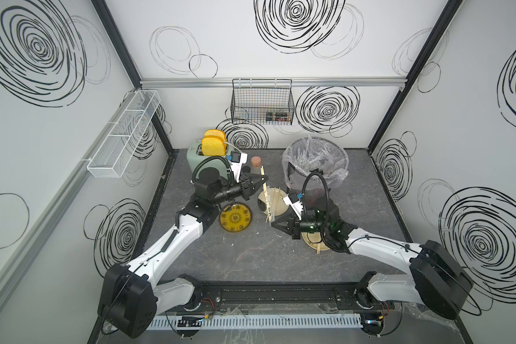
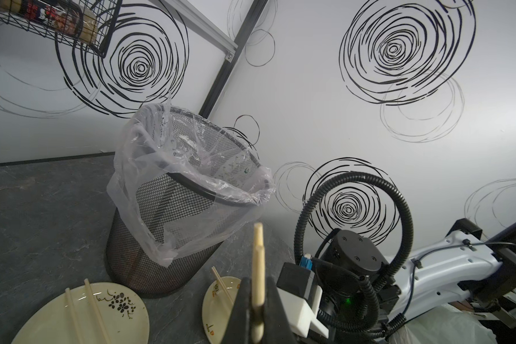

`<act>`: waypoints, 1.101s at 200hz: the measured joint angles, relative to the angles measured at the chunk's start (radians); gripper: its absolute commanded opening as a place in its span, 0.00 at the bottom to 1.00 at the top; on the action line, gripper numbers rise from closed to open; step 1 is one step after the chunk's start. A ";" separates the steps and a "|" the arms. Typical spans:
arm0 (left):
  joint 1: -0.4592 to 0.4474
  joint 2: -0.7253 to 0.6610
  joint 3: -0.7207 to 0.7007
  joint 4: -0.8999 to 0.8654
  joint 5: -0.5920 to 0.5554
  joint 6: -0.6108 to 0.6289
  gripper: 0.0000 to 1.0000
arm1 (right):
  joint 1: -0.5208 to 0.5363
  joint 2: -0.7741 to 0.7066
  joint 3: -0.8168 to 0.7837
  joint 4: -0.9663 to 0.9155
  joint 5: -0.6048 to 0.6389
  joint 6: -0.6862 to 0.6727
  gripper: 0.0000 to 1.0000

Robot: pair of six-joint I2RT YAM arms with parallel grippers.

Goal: Remove the packaging of disposable chopsticks
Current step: Remove the packet bag from the disposable chopsticks.

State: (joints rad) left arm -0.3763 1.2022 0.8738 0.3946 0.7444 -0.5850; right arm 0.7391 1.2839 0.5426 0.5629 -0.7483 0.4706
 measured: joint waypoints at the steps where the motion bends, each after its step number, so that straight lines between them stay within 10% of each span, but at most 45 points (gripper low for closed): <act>1: 0.000 0.000 0.000 0.000 0.000 0.000 0.00 | 0.000 0.000 -0.001 0.000 0.000 0.000 0.00; 87: 0.011 -0.001 -0.005 0.006 0.001 -0.003 0.00 | 0.040 -0.011 -0.097 -0.010 0.038 -0.003 0.00; 132: 0.013 -0.001 -0.011 0.014 0.003 -0.003 0.00 | 0.040 -0.068 -0.086 -0.069 0.085 -0.026 0.50; 220: 0.013 -0.001 -0.014 0.027 0.016 -0.009 0.00 | -0.015 -0.084 0.065 -0.113 0.078 -0.083 0.55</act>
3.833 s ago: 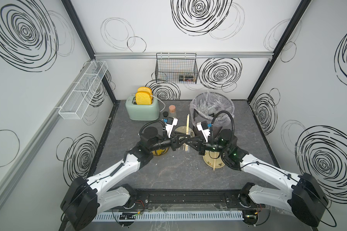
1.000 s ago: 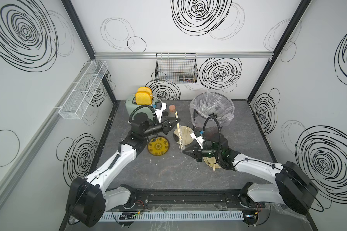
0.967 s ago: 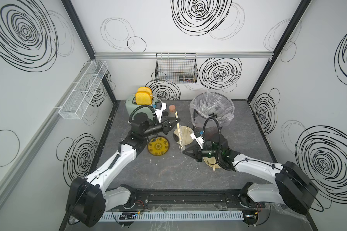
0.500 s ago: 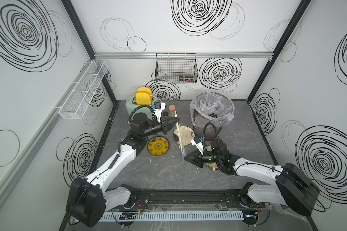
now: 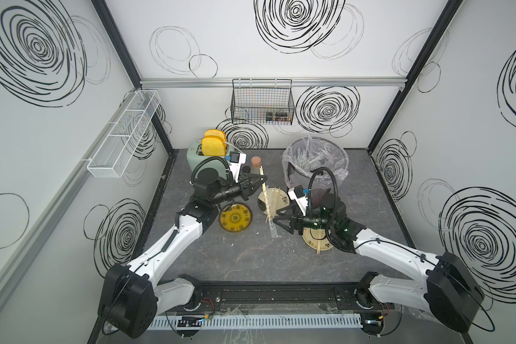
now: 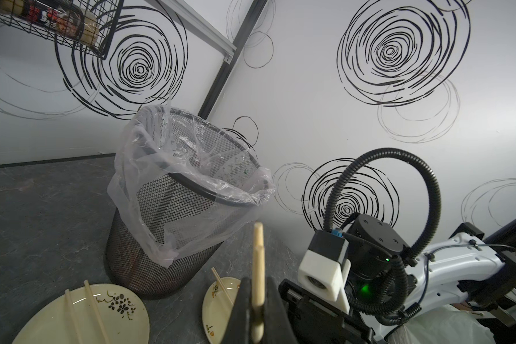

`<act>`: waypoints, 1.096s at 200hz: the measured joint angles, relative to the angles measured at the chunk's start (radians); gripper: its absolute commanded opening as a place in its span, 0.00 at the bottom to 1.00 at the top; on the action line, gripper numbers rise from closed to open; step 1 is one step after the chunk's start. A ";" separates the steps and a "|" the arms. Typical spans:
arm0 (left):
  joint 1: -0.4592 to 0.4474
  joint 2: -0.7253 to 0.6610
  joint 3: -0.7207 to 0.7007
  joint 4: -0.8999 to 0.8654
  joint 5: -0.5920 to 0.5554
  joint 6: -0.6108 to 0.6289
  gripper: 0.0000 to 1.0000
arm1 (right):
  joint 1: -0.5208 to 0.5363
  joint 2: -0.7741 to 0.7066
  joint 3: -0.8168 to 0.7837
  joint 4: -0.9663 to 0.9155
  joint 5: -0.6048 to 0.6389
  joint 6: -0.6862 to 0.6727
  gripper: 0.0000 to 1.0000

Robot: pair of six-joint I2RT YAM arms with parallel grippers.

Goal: Remove the packaging of disposable chopsticks
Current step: Remove the packet bag from the disposable chopsticks.

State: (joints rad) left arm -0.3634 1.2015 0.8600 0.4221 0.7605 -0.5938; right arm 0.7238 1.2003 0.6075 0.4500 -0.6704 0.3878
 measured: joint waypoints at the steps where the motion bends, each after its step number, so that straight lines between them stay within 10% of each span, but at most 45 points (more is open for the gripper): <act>1: 0.000 0.000 0.000 0.000 0.000 0.000 0.00 | 0.000 0.003 0.000 0.000 -0.002 -0.001 0.55; 89: 0.000 0.000 -0.003 0.001 0.005 -0.006 0.00 | 0.028 0.114 -0.002 0.037 -0.083 0.014 0.08; 162: 0.005 0.000 -0.004 0.006 0.006 -0.008 0.00 | 0.055 0.114 -0.098 0.053 -0.059 0.016 0.03; 183: 0.006 0.000 -0.004 0.007 0.006 -0.009 0.00 | 0.064 0.114 -0.109 0.052 -0.047 0.016 0.11; 219: 0.006 0.000 -0.005 0.007 0.006 -0.010 0.00 | 0.067 0.102 -0.109 0.042 -0.026 0.011 0.53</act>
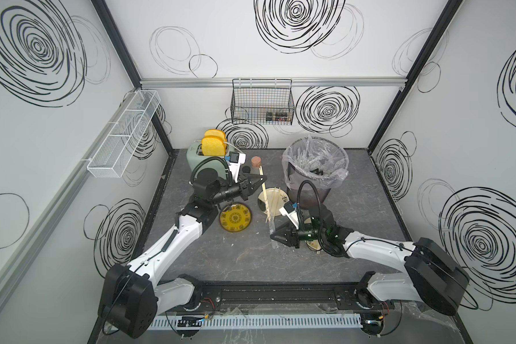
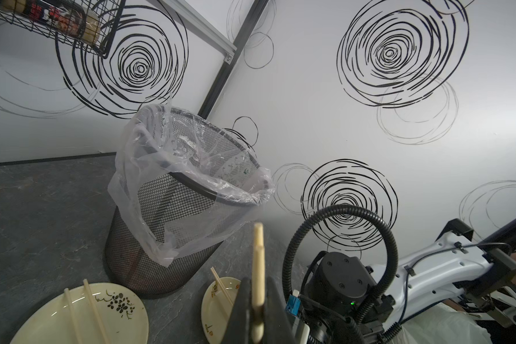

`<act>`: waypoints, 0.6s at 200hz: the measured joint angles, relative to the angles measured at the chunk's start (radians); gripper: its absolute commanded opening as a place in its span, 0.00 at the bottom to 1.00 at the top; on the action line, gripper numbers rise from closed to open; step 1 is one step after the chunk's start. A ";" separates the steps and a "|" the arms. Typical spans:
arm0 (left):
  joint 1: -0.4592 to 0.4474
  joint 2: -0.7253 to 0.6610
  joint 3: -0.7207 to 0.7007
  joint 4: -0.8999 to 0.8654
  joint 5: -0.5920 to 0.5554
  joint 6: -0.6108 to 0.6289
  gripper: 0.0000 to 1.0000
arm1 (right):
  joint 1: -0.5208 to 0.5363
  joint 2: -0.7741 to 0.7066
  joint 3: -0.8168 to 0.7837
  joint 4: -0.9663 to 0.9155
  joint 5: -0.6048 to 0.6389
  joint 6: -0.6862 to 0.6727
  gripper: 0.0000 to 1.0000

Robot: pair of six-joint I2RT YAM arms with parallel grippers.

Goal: Remove the packaging of disposable chopsticks
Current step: Remove the packet bag from the disposable chopsticks.

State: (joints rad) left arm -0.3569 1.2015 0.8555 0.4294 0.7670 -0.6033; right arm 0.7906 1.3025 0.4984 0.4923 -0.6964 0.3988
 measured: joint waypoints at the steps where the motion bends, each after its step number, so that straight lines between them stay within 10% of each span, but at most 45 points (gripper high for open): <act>1: 0.000 0.000 0.000 0.000 0.000 0.000 0.00 | 0.000 -0.001 0.000 -0.001 0.000 -0.001 0.54; 69: 0.000 0.000 -0.007 0.012 0.004 -0.005 0.00 | -0.008 -0.036 0.137 -0.069 0.042 -0.046 0.68; 120: 0.000 0.000 -0.011 0.019 0.011 -0.011 0.00 | -0.013 0.008 0.184 -0.074 0.032 -0.050 0.42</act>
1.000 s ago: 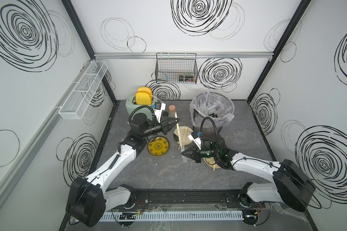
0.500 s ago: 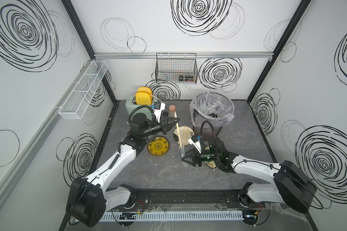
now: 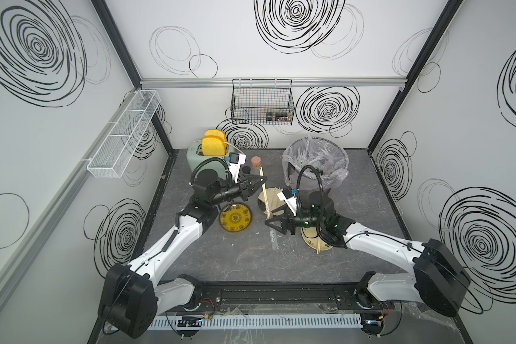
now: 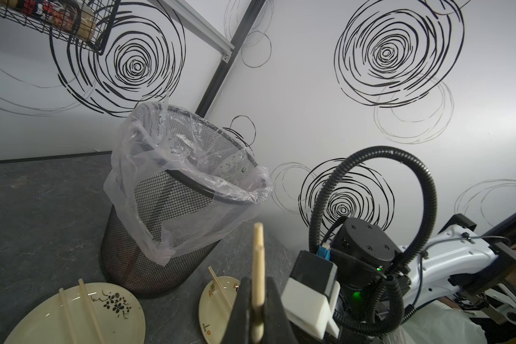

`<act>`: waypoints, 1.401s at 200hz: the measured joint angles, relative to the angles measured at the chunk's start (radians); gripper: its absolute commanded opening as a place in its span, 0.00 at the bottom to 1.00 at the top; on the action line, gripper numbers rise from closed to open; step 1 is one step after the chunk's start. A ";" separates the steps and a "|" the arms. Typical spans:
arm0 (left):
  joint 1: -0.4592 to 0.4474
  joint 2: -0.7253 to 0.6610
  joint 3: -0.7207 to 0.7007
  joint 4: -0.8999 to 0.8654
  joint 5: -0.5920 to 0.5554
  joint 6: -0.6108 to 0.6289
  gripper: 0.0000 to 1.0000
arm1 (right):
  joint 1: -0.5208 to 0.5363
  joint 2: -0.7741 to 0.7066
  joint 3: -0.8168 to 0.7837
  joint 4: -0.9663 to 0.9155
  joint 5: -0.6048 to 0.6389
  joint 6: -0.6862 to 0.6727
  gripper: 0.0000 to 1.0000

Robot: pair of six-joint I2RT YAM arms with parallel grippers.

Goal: Remove the packaging of disposable chopsticks
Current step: Remove the packet bag from the disposable chopsticks.

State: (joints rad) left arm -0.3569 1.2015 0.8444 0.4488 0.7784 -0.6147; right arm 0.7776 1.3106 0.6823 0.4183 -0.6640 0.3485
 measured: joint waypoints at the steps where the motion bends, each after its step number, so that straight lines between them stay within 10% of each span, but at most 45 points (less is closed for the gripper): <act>1: 0.000 0.000 0.000 0.000 0.000 0.000 0.00 | 0.000 0.001 0.000 -0.001 -0.001 0.002 0.42; 136: 0.002 0.000 -0.003 0.004 0.006 -0.006 0.00 | 0.004 -0.003 -0.119 0.002 -0.021 0.021 0.07; 159: 0.004 0.000 -0.003 0.004 0.006 -0.006 0.00 | 0.006 -0.004 -0.126 0.004 -0.021 0.024 0.13; 179: 0.005 0.000 -0.003 0.004 0.006 -0.007 0.00 | 0.008 -0.005 -0.126 0.002 -0.019 0.034 0.44; 202: 0.005 0.000 -0.003 0.004 0.006 -0.007 0.00 | 0.008 -0.012 -0.124 0.002 -0.014 0.027 0.54; 280: 0.005 0.000 -0.005 0.004 0.006 -0.007 0.00 | 0.008 -0.012 -0.020 -0.010 0.010 0.000 0.54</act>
State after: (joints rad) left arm -0.3523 1.2015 0.8394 0.4530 0.7849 -0.6220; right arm 0.7856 1.2984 0.6624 0.4084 -0.6544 0.3489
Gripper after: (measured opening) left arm 0.075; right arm 0.554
